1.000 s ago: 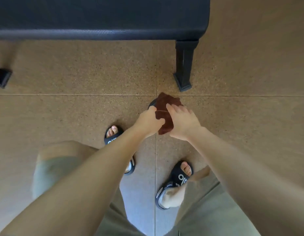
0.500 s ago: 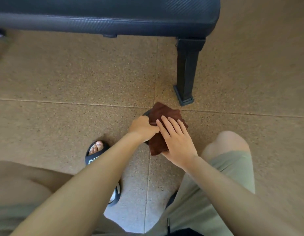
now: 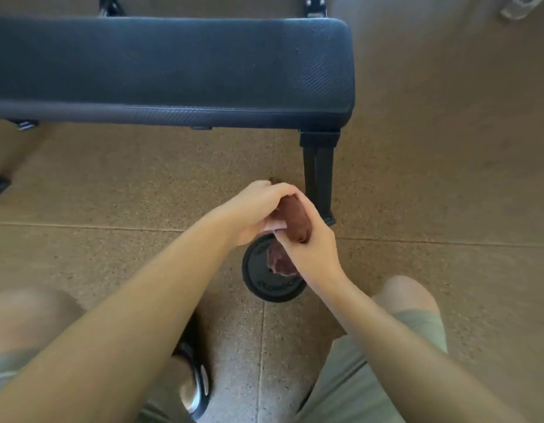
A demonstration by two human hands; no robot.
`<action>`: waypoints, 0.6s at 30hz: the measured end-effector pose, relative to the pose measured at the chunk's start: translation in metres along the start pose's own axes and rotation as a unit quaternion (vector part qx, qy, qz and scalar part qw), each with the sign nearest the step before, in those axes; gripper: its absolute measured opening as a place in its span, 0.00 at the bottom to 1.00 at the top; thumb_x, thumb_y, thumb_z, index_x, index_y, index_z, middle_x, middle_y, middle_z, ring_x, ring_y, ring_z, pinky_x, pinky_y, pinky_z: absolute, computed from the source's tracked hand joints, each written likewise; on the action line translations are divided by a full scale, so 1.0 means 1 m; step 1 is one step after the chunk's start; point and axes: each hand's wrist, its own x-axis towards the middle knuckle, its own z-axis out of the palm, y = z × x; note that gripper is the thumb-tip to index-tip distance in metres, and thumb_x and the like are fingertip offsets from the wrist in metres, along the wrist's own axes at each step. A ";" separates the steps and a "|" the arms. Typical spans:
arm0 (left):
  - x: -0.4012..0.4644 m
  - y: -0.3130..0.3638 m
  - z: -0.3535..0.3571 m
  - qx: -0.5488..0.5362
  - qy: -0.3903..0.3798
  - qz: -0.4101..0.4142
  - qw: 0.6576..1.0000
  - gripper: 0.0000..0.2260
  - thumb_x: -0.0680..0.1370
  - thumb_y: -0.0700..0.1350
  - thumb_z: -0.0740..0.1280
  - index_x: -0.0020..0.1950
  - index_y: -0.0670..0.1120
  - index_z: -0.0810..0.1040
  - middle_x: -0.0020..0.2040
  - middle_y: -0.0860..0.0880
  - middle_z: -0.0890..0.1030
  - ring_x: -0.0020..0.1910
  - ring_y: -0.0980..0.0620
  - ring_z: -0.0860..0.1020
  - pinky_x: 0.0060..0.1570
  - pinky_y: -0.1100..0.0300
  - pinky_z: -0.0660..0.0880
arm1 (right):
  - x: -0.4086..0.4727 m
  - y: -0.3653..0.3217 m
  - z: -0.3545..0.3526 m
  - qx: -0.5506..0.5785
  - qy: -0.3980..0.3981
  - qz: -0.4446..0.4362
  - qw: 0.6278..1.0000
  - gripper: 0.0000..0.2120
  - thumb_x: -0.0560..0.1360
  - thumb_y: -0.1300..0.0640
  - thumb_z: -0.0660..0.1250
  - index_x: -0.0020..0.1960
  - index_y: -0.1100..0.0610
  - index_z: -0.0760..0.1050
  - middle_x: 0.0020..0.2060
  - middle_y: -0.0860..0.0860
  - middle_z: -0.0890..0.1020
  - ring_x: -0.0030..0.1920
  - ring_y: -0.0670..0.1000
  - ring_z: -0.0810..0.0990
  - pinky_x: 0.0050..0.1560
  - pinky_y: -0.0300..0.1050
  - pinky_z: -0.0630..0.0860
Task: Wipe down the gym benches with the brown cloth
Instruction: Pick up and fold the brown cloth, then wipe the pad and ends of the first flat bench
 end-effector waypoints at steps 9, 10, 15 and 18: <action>0.010 0.098 -0.045 0.207 0.120 0.287 0.928 0.08 0.85 0.49 0.61 0.59 0.48 0.76 0.54 0.50 0.83 0.50 0.54 0.83 0.50 0.59 0.80 | 0.080 -0.101 -0.034 0.521 0.080 0.165 0.833 0.18 0.80 0.65 0.60 0.70 0.66 0.72 0.63 0.65 0.82 0.61 0.67 0.83 0.67 0.66 0.76; 0.015 0.105 -0.055 0.261 0.151 0.322 0.898 0.07 0.85 0.49 0.61 0.60 0.49 0.76 0.54 0.53 0.82 0.51 0.55 0.81 0.49 0.63 0.76 | 0.094 -0.112 -0.041 0.517 0.114 0.142 0.836 0.19 0.79 0.66 0.61 0.69 0.66 0.72 0.62 0.65 0.83 0.60 0.67 0.84 0.65 0.67 0.78; 0.063 0.128 -0.100 0.458 0.201 0.404 0.766 0.14 0.85 0.48 0.61 0.68 0.47 0.75 0.66 0.48 0.78 0.64 0.49 0.75 0.60 0.57 0.71 | 0.158 -0.152 -0.047 0.101 0.269 -0.031 0.957 0.21 0.73 0.57 0.72 0.66 0.53 0.76 0.57 0.51 0.84 0.61 0.56 0.83 0.67 0.58 0.78; 0.101 0.136 -0.114 0.534 0.207 0.419 0.705 0.12 0.84 0.47 0.59 0.63 0.44 0.77 0.60 0.43 0.78 0.57 0.42 0.76 0.53 0.49 0.72 | 0.185 -0.136 -0.016 -0.277 0.127 -0.156 0.940 0.33 0.77 0.46 0.70 0.80 0.45 0.65 0.76 0.51 0.71 0.78 0.54 0.66 0.80 0.56 0.61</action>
